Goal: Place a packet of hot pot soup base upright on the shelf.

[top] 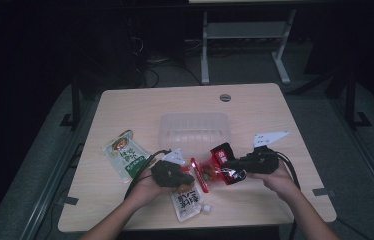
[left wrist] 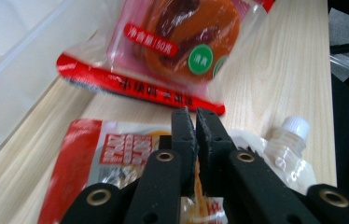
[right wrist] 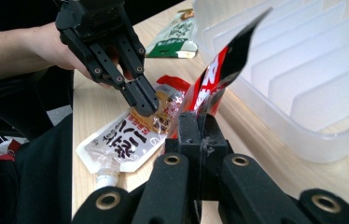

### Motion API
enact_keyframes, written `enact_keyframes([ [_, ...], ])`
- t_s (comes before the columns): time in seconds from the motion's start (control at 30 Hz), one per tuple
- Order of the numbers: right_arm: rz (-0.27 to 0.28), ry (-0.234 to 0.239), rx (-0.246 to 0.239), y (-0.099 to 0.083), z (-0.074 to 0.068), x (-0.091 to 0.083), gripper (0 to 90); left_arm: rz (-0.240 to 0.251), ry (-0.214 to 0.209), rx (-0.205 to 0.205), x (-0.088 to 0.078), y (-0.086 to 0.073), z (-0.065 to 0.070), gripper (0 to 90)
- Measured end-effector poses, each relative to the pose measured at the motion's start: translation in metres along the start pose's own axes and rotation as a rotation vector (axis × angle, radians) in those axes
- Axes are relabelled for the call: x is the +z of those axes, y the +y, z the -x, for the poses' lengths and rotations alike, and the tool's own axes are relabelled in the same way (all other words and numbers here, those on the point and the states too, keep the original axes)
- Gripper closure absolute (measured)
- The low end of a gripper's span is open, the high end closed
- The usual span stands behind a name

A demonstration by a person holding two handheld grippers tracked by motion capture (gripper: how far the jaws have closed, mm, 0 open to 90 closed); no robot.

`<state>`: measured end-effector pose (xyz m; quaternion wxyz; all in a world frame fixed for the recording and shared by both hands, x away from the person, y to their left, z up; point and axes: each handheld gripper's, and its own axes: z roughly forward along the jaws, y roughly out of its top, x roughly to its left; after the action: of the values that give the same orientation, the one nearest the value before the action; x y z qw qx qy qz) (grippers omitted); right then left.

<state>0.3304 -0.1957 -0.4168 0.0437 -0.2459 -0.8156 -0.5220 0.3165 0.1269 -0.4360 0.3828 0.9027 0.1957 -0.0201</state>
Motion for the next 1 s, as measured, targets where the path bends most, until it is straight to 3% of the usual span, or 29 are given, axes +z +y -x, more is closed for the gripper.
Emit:
enact_keyframes([
  [0.4,0.04,0.02,-0.027,0.012,-0.011,-0.008,90.0,0.028,0.034,-0.04,-0.029,-0.02,0.003,56.0],
  [0.63,0.071,0.026,-0.063,0.023,-0.015,-0.011,90.0,0.012,0.059,-0.058,-0.037,-0.036,0.002,43.9],
  [0.8,0.076,0.007,-0.075,0.032,-0.012,-0.013,90.0,0.007,0.074,-0.072,-0.044,-0.046,0.003,39.9],
  [1.0,0.114,-0.015,-0.094,0.046,-0.008,-0.019,90.0,0.013,0.092,-0.075,-0.043,-0.045,-0.001,38.0],
])
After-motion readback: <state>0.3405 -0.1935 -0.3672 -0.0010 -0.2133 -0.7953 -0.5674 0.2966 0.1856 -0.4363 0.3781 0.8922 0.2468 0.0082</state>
